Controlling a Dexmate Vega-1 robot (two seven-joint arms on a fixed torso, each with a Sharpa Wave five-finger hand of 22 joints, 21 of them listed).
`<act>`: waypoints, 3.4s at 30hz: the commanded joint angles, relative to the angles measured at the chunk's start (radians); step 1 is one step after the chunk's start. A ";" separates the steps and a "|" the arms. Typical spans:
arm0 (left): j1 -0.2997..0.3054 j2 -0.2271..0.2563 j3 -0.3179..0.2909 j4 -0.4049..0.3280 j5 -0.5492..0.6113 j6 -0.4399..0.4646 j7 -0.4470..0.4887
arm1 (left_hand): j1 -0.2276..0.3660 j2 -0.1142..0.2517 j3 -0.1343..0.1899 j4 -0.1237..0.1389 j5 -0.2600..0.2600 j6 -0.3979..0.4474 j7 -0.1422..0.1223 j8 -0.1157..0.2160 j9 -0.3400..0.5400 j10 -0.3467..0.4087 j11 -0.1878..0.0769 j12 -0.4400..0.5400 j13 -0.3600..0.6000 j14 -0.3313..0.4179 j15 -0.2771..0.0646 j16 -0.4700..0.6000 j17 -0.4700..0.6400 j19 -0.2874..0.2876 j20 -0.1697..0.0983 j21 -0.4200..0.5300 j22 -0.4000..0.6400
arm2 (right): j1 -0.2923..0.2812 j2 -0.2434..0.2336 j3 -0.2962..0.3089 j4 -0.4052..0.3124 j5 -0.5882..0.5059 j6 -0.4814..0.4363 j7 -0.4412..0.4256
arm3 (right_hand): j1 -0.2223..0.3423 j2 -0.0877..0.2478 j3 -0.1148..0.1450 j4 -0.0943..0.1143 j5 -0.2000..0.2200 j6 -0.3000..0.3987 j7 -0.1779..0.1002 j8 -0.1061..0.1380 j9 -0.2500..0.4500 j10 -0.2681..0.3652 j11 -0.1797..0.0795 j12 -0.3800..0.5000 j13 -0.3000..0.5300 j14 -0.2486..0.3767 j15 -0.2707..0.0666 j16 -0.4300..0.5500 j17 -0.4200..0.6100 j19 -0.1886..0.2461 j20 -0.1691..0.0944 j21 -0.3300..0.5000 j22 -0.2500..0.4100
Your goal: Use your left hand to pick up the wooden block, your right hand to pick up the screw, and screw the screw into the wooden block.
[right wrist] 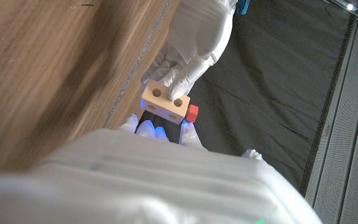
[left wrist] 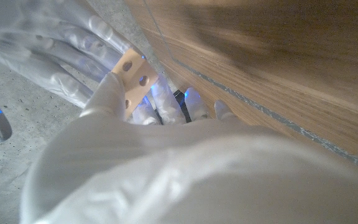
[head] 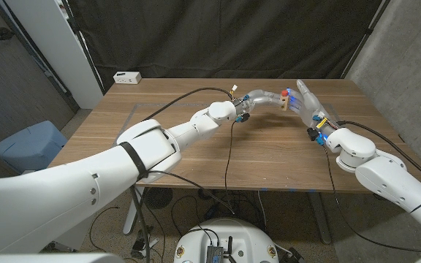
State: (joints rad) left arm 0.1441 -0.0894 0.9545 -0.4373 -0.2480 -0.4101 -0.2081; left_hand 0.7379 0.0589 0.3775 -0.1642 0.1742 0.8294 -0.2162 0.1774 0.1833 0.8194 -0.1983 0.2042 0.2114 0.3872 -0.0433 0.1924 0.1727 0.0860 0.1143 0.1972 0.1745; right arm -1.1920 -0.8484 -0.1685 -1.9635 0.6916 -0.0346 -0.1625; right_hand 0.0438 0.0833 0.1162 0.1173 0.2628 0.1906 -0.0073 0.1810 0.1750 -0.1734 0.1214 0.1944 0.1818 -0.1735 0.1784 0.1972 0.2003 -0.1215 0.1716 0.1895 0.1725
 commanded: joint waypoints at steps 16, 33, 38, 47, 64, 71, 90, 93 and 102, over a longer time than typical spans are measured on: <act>-0.001 -0.007 0.004 0.000 0.000 0.005 0.006 | -0.005 0.003 0.010 0.012 0.005 0.028 -0.009 0.011 0.003 0.001 -0.002 0.002 0.002 0.013 -0.070 0.002 0.002 0.010 0.003 0.001 0.004 | -0.069 -0.017 0.032 -0.054 0.007 -0.006 -0.015 | 0.002 0.005 0.000 0.006 0.006 0.010 -0.006 0.005 0.002 -0.132 -0.002 0.003 0.002 -0.195 -0.001 0.006 0.002 -0.004 0.003 0.005 0.002; -0.002 -0.010 0.007 0.000 -0.001 0.010 0.006 | -0.005 0.003 0.010 0.013 0.005 0.030 -0.009 0.012 0.004 0.002 0.002 0.002 0.002 0.014 -0.070 0.002 0.002 0.010 0.002 0.001 0.004 | -0.122 -0.041 0.074 -0.110 0.010 -0.033 -0.033 | 0.002 0.006 0.001 0.006 0.006 0.012 -0.008 0.005 0.002 -0.128 -0.002 0.004 0.002 -0.194 -0.002 0.007 0.002 -0.004 0.003 0.005 0.002; -0.002 -0.010 0.008 0.000 0.001 0.006 0.006 | -0.006 0.003 0.010 0.013 0.005 0.032 -0.008 0.012 0.004 0.001 0.003 0.002 0.002 0.013 -0.071 0.002 0.002 0.010 0.002 0.001 0.004 | -0.147 -0.041 0.093 -0.124 0.009 -0.034 -0.043 | 0.002 0.006 0.001 0.006 0.006 0.012 -0.008 0.005 0.002 -0.128 -0.002 0.004 0.002 -0.193 -0.002 0.007 0.002 -0.004 0.003 0.005 0.002; 0.002 -0.008 0.007 0.000 0.002 -0.009 0.002 | -0.006 0.003 0.010 0.013 0.005 0.031 -0.009 0.012 0.003 0.004 0.000 0.003 0.002 0.013 -0.070 0.002 0.002 0.011 0.003 0.001 0.004 | -0.183 -0.038 0.129 -0.141 0.002 -0.036 -0.058 | 0.003 0.007 0.001 0.006 0.007 0.013 -0.007 0.005 0.002 -0.127 -0.002 0.003 0.002 -0.192 -0.002 0.007 0.002 -0.004 0.003 0.005 0.002; 0.009 -0.001 0.003 0.000 0.008 -0.045 -0.007 | -0.006 0.003 0.010 0.013 0.005 0.031 -0.009 0.011 0.003 0.001 0.001 0.002 0.002 0.013 -0.069 0.002 0.002 0.011 0.002 0.001 0.004 | -0.176 -0.026 0.158 -0.111 -0.006 -0.047 -0.046 | 0.004 0.006 0.001 0.006 0.007 0.008 -0.011 0.003 0.002 -0.126 -0.003 0.003 0.003 -0.191 -0.002 0.007 0.002 -0.003 0.005 0.005 0.002; 0.013 0.003 -0.001 0.000 0.009 -0.063 -0.015 | -0.008 0.003 0.009 0.014 0.005 0.031 -0.009 0.011 0.003 0.002 0.000 0.002 0.002 0.013 -0.068 0.002 0.002 0.012 0.003 0.002 0.004 | -0.148 -0.021 0.148 -0.090 -0.011 -0.050 -0.037 | 0.005 0.006 0.001 0.005 0.007 -0.003 -0.020 -0.001 0.002 -0.129 -0.003 0.002 0.003 -0.192 -0.001 0.006 0.002 -0.002 0.005 0.005 0.002; 0.015 0.010 -0.007 0.000 0.012 -0.086 -0.027 | -0.013 0.003 0.008 0.016 0.005 0.032 -0.009 0.011 0.003 0.003 0.004 0.003 0.002 0.013 -0.068 0.002 0.002 0.011 0.003 0.001 0.004 | -0.062 -0.010 0.088 -0.033 -0.017 -0.038 0.000 | 0.004 0.004 0.000 0.005 0.007 -0.018 -0.028 -0.003 0.001 -0.137 -0.005 -0.002 0.003 -0.197 0.000 0.004 0.002 -0.004 0.008 0.005 0.002; 0.015 0.009 -0.007 0.000 0.012 -0.084 -0.027 | -0.013 0.003 0.008 0.016 0.005 0.032 -0.009 0.011 0.003 0.002 0.002 0.003 0.002 0.014 -0.067 0.002 0.002 0.011 0.002 0.001 0.004 | -0.052 -0.010 0.080 -0.028 -0.017 -0.035 0.005 | 0.004 0.004 0.000 0.005 0.007 -0.019 -0.028 -0.003 0.001 -0.137 -0.006 -0.002 0.003 -0.198 0.000 0.004 0.002 -0.004 0.008 0.004 0.002; 0.013 0.005 -0.006 0.000 0.011 -0.073 -0.022 | -0.013 0.003 0.009 0.015 0.005 0.032 -0.008 0.011 0.003 0.004 0.002 0.003 0.002 0.014 -0.068 0.002 0.002 0.011 0.002 0.001 0.004 | -0.024 -0.015 0.059 -0.017 -0.018 -0.034 0.016 | 0.004 0.003 -0.001 0.006 0.007 -0.020 -0.029 -0.002 0.001 -0.135 -0.005 -0.001 0.003 -0.198 0.000 0.004 0.002 -0.005 0.007 0.004 0.002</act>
State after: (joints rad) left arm 0.1592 -0.0813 0.9482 -0.4373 -0.2374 -0.4912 -0.2334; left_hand 0.7269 0.0539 0.3792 -0.1625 0.1742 0.8294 -0.2161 0.1774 0.1841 0.8194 -0.1982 0.2042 0.2114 0.3872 -0.0433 0.1924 0.1727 0.0877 0.1125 0.1972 0.1745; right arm -1.2539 -0.8613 -0.0817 -1.9989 0.6756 -0.0740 -0.1629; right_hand 0.0437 0.0833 0.1163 0.1173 0.2627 0.1713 -0.0342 0.1842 0.1768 -0.1734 0.1214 0.1945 0.1818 -0.1735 0.1784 0.1973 0.2004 -0.1215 0.1716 0.1895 0.1725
